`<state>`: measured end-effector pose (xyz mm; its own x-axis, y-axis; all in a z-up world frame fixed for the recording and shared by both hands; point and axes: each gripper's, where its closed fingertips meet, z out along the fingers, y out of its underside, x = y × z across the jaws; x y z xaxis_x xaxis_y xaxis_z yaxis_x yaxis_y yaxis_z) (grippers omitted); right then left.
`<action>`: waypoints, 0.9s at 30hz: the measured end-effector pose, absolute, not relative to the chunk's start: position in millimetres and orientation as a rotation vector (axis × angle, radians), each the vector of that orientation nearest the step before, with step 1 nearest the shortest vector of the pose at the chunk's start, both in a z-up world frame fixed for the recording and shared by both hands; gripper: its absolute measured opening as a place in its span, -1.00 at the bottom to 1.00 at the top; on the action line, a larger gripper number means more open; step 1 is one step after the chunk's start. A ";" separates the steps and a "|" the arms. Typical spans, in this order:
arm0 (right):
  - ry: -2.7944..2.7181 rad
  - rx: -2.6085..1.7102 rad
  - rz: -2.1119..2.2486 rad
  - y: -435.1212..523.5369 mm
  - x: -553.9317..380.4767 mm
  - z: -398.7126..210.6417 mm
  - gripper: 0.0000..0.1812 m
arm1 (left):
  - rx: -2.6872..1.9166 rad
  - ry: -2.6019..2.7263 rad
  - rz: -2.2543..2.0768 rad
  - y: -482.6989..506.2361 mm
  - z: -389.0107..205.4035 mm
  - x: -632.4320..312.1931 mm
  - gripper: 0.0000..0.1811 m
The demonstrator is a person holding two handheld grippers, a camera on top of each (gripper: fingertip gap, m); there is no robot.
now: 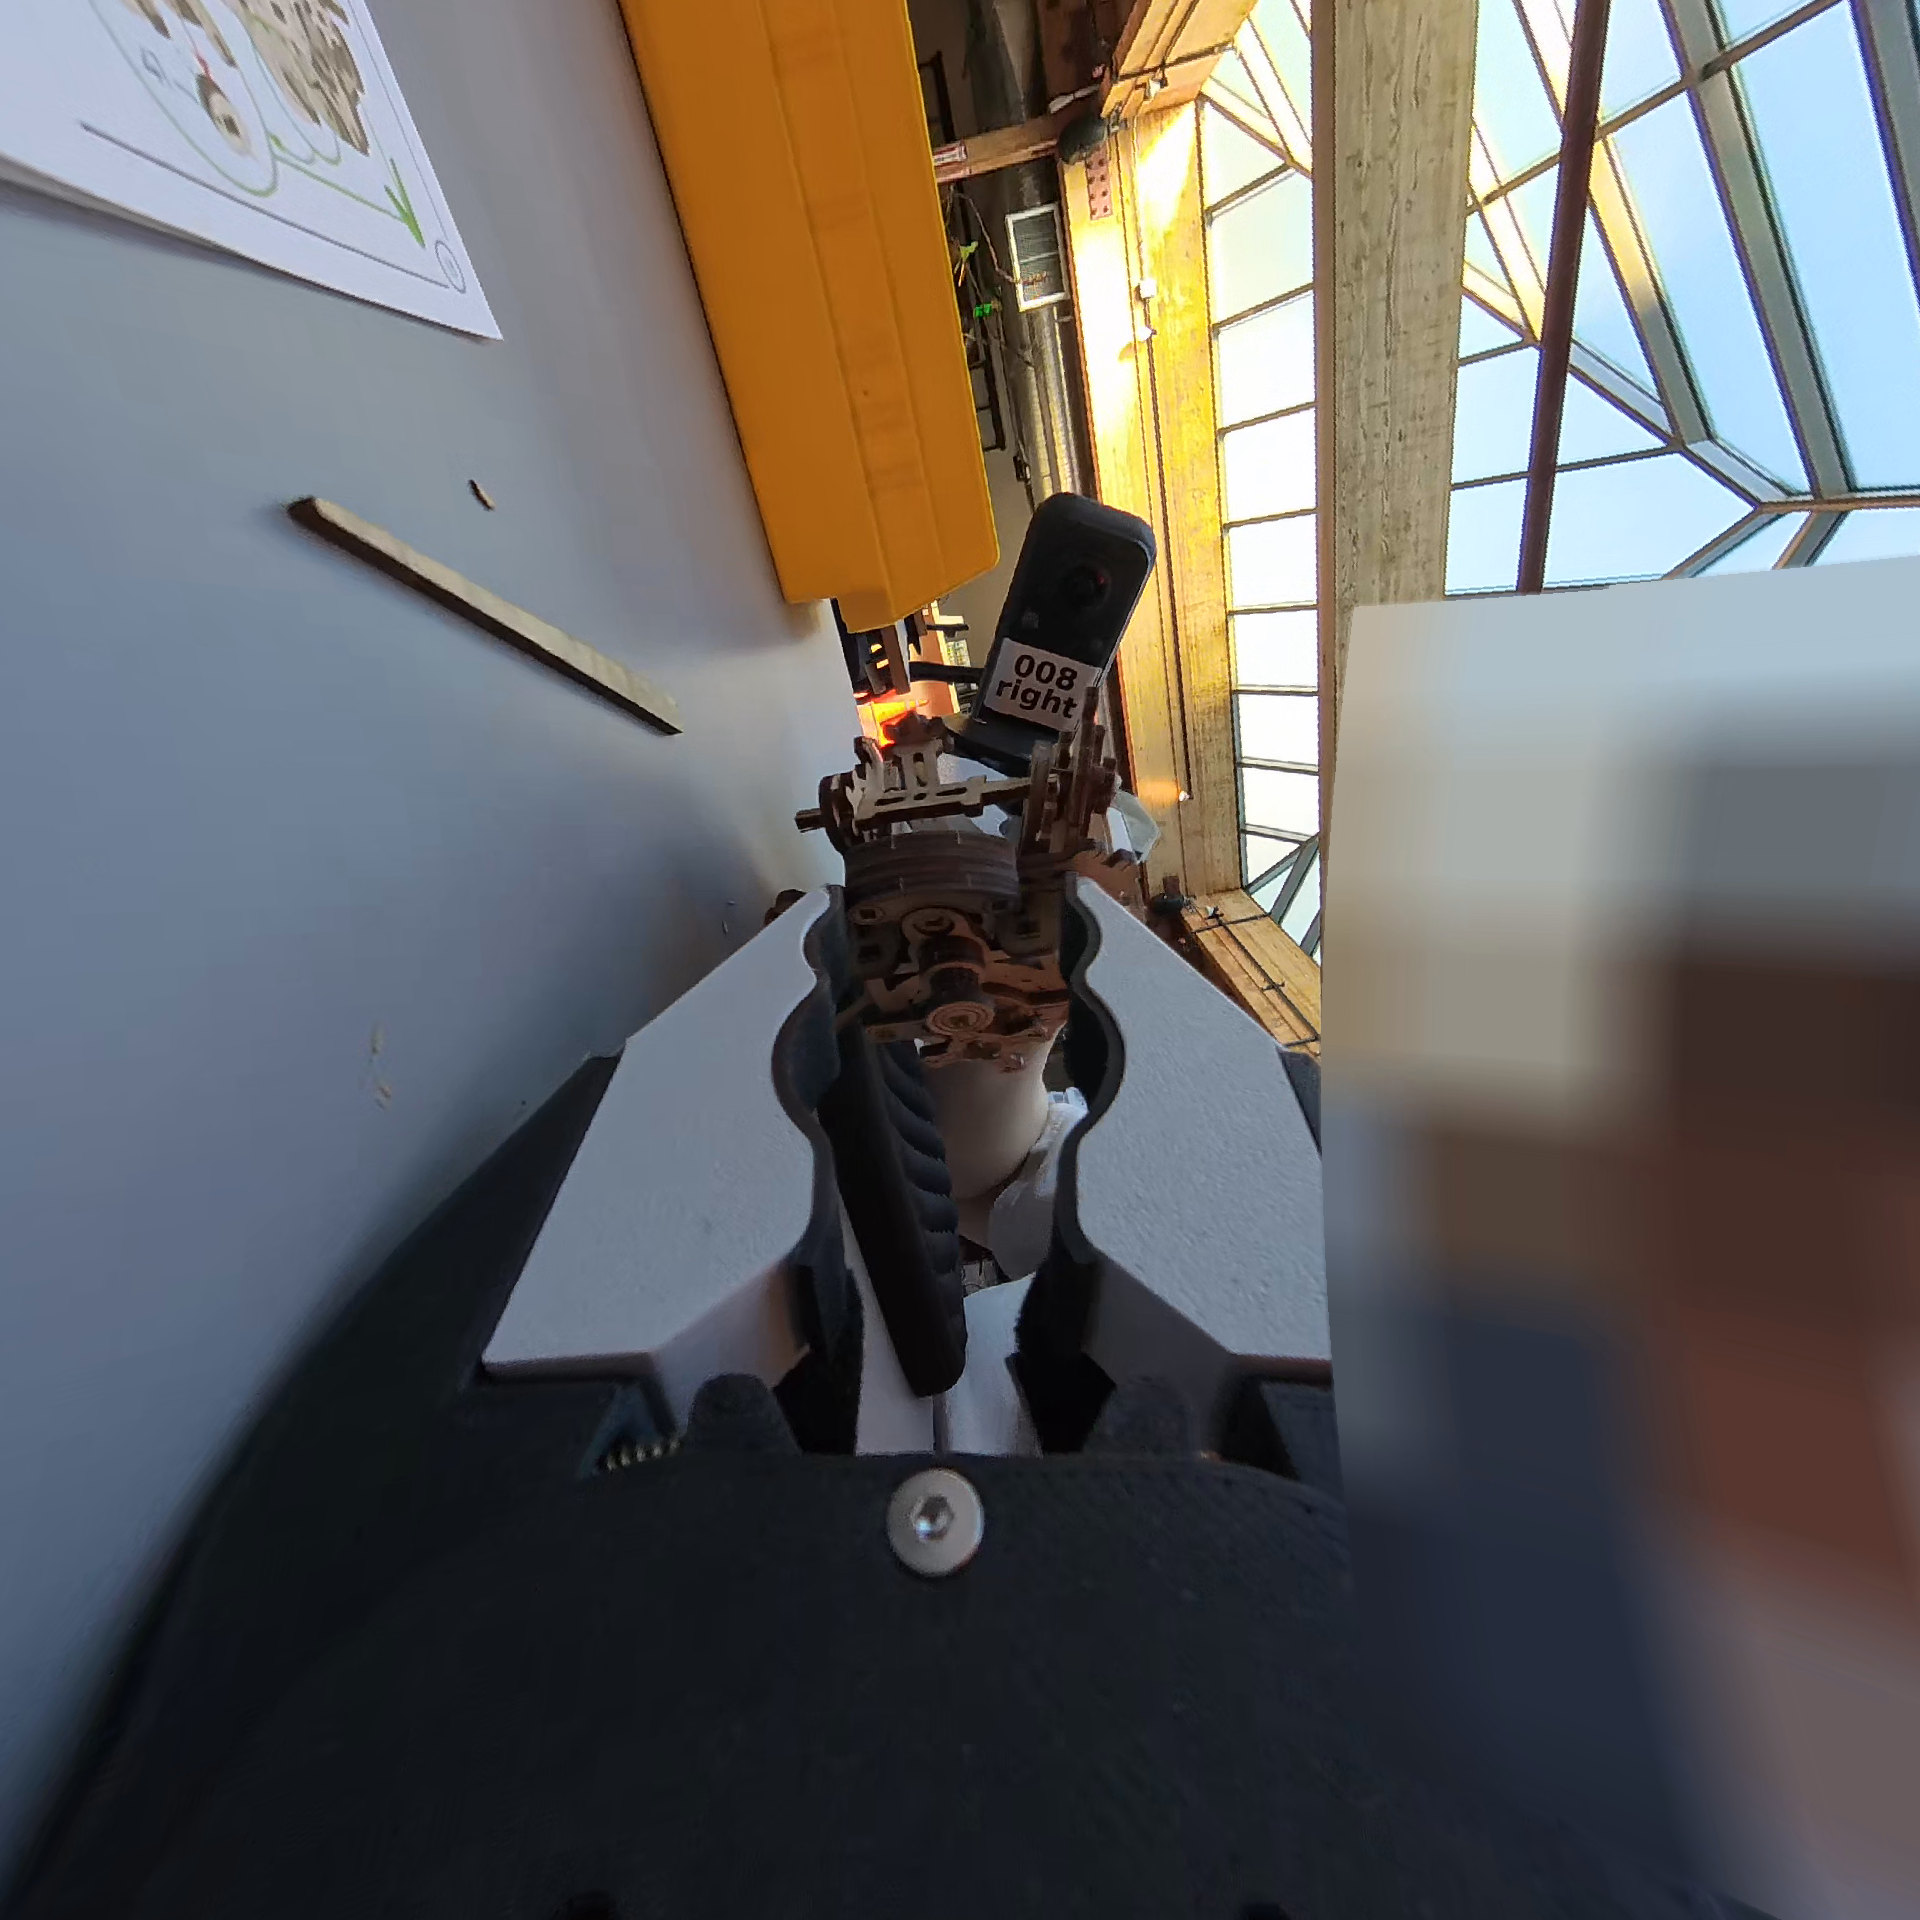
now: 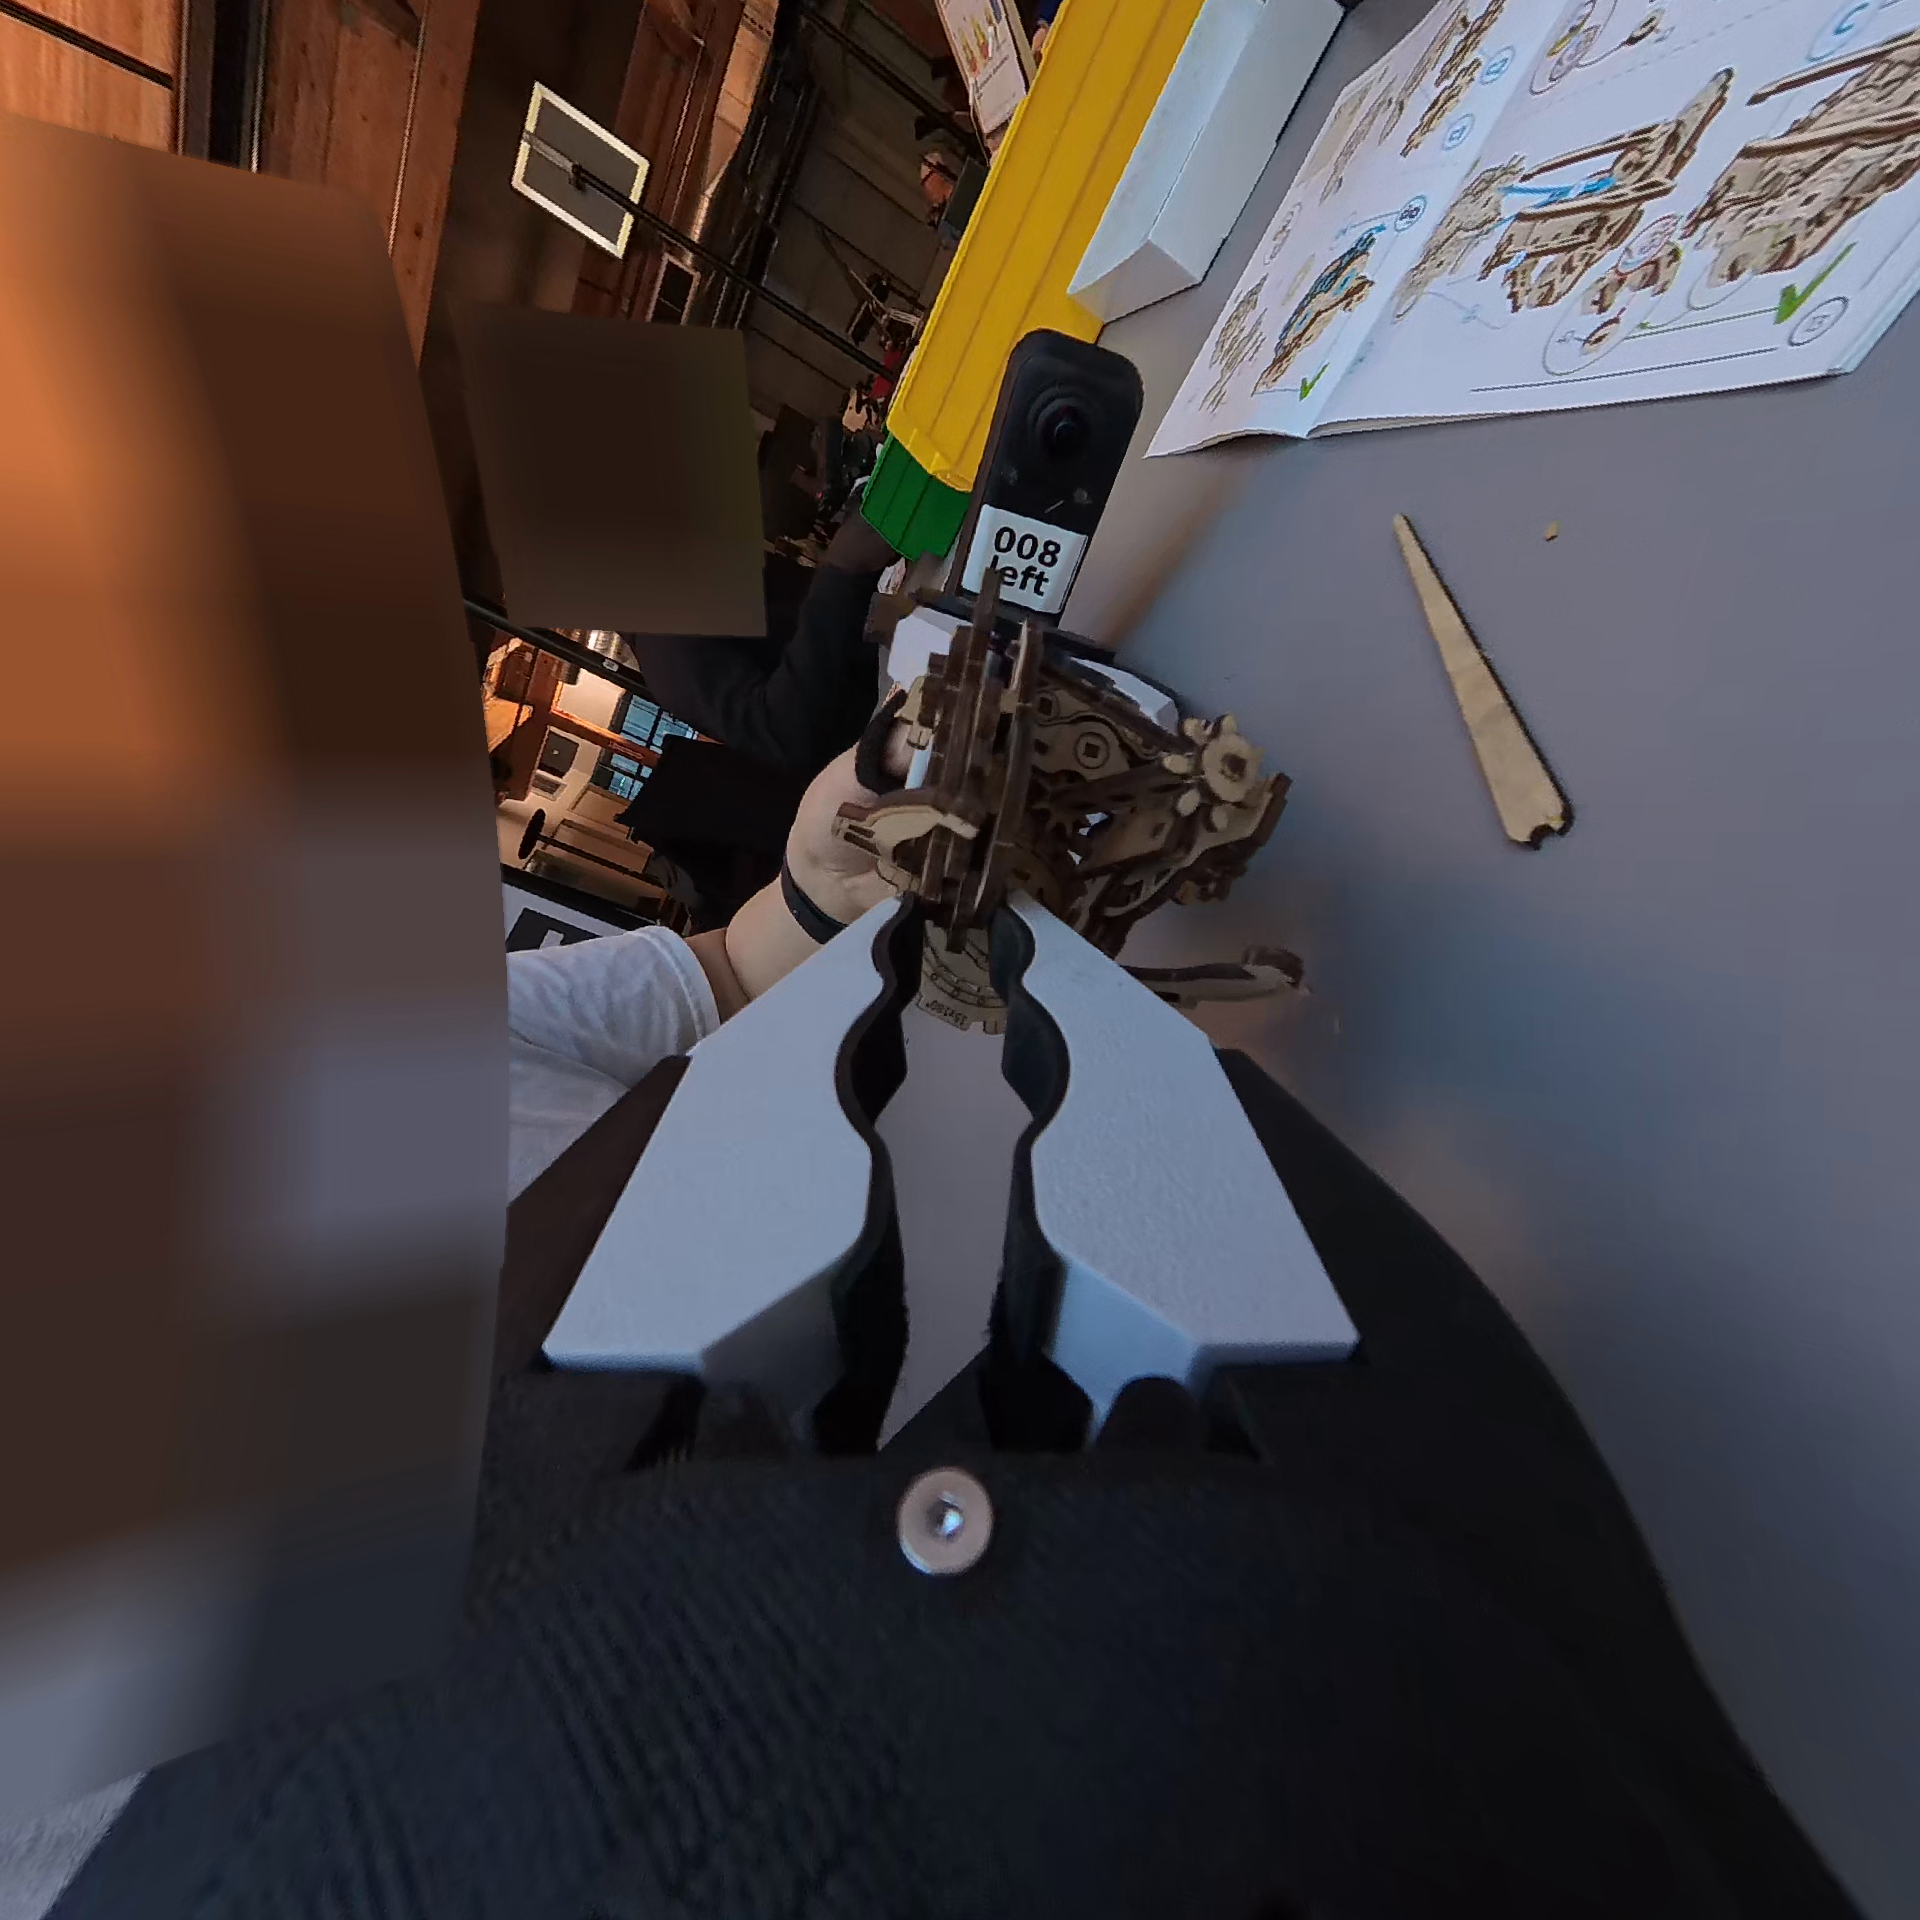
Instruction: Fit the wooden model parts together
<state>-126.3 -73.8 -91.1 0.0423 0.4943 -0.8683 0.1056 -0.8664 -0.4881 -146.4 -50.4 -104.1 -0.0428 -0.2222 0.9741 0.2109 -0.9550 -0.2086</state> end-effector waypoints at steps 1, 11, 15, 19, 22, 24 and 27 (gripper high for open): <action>-0.613 -2.037 1.893 -74.2 -126.9 -91.9 -0.88 | -1.936 0.002 -2.075 -50.7 -102.9 -147.8 -0.56; -0.630 -2.076 1.876 -78.4 -136.6 -97.3 -0.88 | -1.909 0.297 -1.615 -60.0 -94.2 -168.4 -0.66; -0.636 -2.096 1.843 -78.0 -139.4 -100.5 -0.88 | -1.923 0.568 -1.338 -66.5 -99.2 -166.5 -0.68; -0.636 -2.123 1.825 -78.0 -141.1 -104.6 -0.88 | -1.932 0.641 -1.186 -63.4 -106.2 -165.6 -0.69; -0.629 -2.132 1.822 -77.4 -141.5 -105.4 -0.89 | -1.935 0.665 -1.133 -61.4 -107.9 -166.8 -0.75; -0.620 -2.135 1.829 -77.4 -142.1 -105.7 -0.89 | -1.931 0.678 -1.108 -60.3 -107.8 -167.5 -0.75; -0.614 -2.145 1.834 -78.1 -143.0 -106.6 -0.88 | -1.904 0.717 -1.071 -60.7 -102.7 -166.4 -0.79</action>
<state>-143.0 -78.1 -106.6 0.1174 0.4697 -0.8750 0.1516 -0.8792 -0.4516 -166.4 -60.7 -102.7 0.4765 -0.7780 0.4095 -0.0826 -0.5033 -0.8601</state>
